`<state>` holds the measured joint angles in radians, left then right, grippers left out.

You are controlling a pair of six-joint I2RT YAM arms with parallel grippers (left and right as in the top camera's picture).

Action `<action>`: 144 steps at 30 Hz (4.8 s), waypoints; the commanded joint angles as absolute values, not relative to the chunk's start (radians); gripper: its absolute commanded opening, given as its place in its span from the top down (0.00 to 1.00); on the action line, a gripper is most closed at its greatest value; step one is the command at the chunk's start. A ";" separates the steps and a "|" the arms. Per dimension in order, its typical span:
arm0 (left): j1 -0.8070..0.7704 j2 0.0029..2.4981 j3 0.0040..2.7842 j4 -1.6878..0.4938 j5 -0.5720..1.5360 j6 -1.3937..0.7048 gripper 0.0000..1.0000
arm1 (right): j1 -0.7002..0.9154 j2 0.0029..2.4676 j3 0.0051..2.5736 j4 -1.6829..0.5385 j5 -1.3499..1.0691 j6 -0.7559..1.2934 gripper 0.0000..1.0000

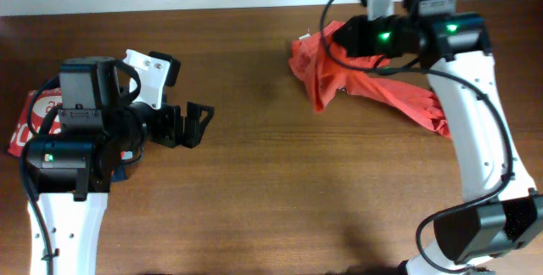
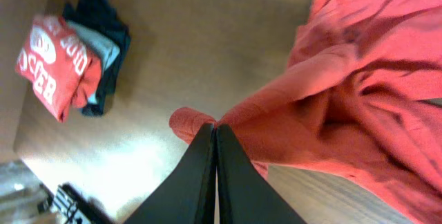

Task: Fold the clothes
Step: 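Drag the orange t-shirt leftward to the center with the right gripper, then grasp the shirt's left end with left gripper, right end with right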

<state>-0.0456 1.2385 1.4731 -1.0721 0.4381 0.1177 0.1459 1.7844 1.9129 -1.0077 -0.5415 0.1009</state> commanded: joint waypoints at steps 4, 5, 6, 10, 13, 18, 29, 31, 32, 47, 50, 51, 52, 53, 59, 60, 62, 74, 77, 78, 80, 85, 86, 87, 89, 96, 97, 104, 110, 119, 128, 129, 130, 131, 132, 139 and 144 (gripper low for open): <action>-0.046 1.226 1.512 -1.064 0.375 0.156 0.01 | 0.322 1.803 1.922 -1.034 -0.537 0.082 0.96; -0.046 1.226 1.521 -1.064 0.359 0.156 0.01 | 0.351 1.808 1.922 -1.033 -0.537 0.082 0.96; -0.046 1.226 1.535 -1.065 0.342 0.156 0.01 | 0.392 1.819 1.922 -1.030 -0.529 0.083 0.96; -0.046 1.224 1.566 -1.071 0.324 0.156 0.01 | 0.504 1.849 1.922 -1.036 -0.436 0.086 0.96; -0.046 1.216 1.574 -1.078 0.256 0.156 0.01 | 0.583 1.863 1.922 -1.065 -0.281 0.078 0.91; -0.046 1.219 1.573 -1.103 0.256 0.156 0.01 | 0.550 1.834 1.923 -1.095 -0.058 0.146 0.55; -0.138 1.359 1.521 -1.222 0.324 0.216 0.32 | 0.166 1.822 1.923 -1.235 -0.188 0.204 0.41; -0.178 1.410 1.505 -1.260 0.305 0.215 0.34 | 0.103 1.822 1.923 -1.288 -0.188 0.202 0.40; -0.199 1.437 1.493 -1.271 0.289 0.215 0.34 | 0.064 1.822 1.923 -1.324 -0.188 0.188 0.40; -0.342 1.692 1.185 -1.060 0.056 -0.032 0.32 | -0.145 1.822 1.922 -1.451 -0.202 0.127 0.40; -0.342 1.692 1.100 -0.981 0.055 -0.035 0.26 | -0.145 1.822 1.922 -1.451 -0.202 0.127 0.39; -0.342 1.692 1.064 -0.943 0.056 -0.035 0.25 | -0.145 1.822 1.922 -1.451 -0.202 0.127 0.39; -0.342 1.692 1.030 -0.896 0.056 -0.034 0.24 | -0.145 1.822 1.922 -1.451 -0.200 0.127 0.39; -0.342 1.692 1.005 -0.859 0.057 -0.034 0.24 | -0.145 1.822 1.922 -1.451 -0.199 0.126 0.39; -0.342 1.694 0.912 -0.704 0.112 -0.034 0.23 | -0.145 1.822 1.922 -1.451 -0.198 0.127 0.39; -0.342 1.696 0.903 -0.687 0.108 -0.034 0.23 | -0.145 1.822 1.922 -1.451 -0.198 0.127 0.39; -0.342 1.696 0.890 -0.646 0.092 -0.033 0.23 | -0.145 1.822 1.922 -1.451 -0.191 0.127 0.39; -0.344 1.697 0.886 -0.584 0.093 -0.056 1.00 | -0.146 1.823 1.922 -1.444 -0.134 0.128 0.39; -0.344 1.682 0.939 -0.676 0.093 -0.064 1.00 | -0.146 1.834 1.922 -1.431 -0.134 0.128 0.30; -0.344 1.674 0.962 -0.706 0.092 -0.064 1.00 | -0.147 1.841 1.922 -1.429 -0.134 0.128 0.29; -0.344 1.652 1.032 -0.782 0.080 -0.064 1.00 | -0.152 1.859 1.922 -1.429 -0.134 0.128 0.29; -0.343 1.602 1.202 -0.894 -0.089 -0.065 1.00 | -0.178 1.921 1.884 -1.435 -0.134 0.128 0.29; -0.343 1.597 1.229 -0.902 -0.131 -0.065 0.99 | -0.184 1.930 1.864 -1.433 -0.134 0.128 0.29; -0.343 1.596 1.248 -0.907 -0.167 -0.065 1.00 | -0.191 1.939 1.837 -1.428 -0.135 0.128 0.29; -0.342 1.595 1.276 -0.915 -0.225 -0.065 1.00 | -0.202 1.951 1.783 -1.416 -0.146 0.128 0.30; -0.313 1.595 1.286 -0.921 -0.233 -0.079 1.00 | -0.184 1.954 1.536 -1.285 -0.223 0.101 0.31; -0.313 1.595 1.286 -0.921 -0.232 -0.079 1.00 | -0.179 1.954 1.511 -1.269 -0.231 0.101 0.32; -0.313 1.595 1.286 -0.929 -0.232 -0.079 1.00 | -0.148 1.953 1.401 -1.206 -0.281 0.088 0.44; -0.310 1.593 1.287 -0.934 -0.235 -0.080 0.99 | -0.161 1.952 1.413 -1.180 -0.237 0.125 0.96; -0.182 1.546 1.367 -1.054 -0.258 -0.134 0.99 | -0.317 1.848 1.612 -1.306 -0.205 0.147 0.96; -0.122 1.415 1.434 -1.064 -0.240 -0.134 0.99 | -0.384 1.757 1.702 -1.322 -0.183 0.151 0.96; -0.123 1.398 1.444 -1.064 -0.239 -0.134 1.00 | -0.388 1.757 1.703 -1.321 -0.183 0.151 0.96; -0.123 1.382 1.450 -1.064 -0.239 -0.134 0.99 | -0.388 1.757 1.703 -1.322 -0.182 0.150 0.96; -0.123 1.371 1.452 -1.064 -0.237 -0.134 1.00 | -0.387 1.759 1.701 -1.325 -0.178 0.150 0.96; -0.123 1.351 1.453 -1.067 -0.222 -0.134 1.00 | -0.387 1.761 1.696 -1.332 -0.175 0.150 0.90; -0.123 1.345 1.453 -1.142 -0.138 -0.130 0.99 | -0.385 1.761 1.670 -1.335 -0.202 0.150 0.40; -0.123 1.348 1.453 -1.161 -0.126 -0.130 1.00 | -0.351 1.761 1.626 -1.307 -0.289 0.124 0.39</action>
<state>-0.1295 1.3491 1.4384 -1.1603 -0.1520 -0.1215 -0.3756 1.7668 1.6646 -1.3266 -0.2234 0.1497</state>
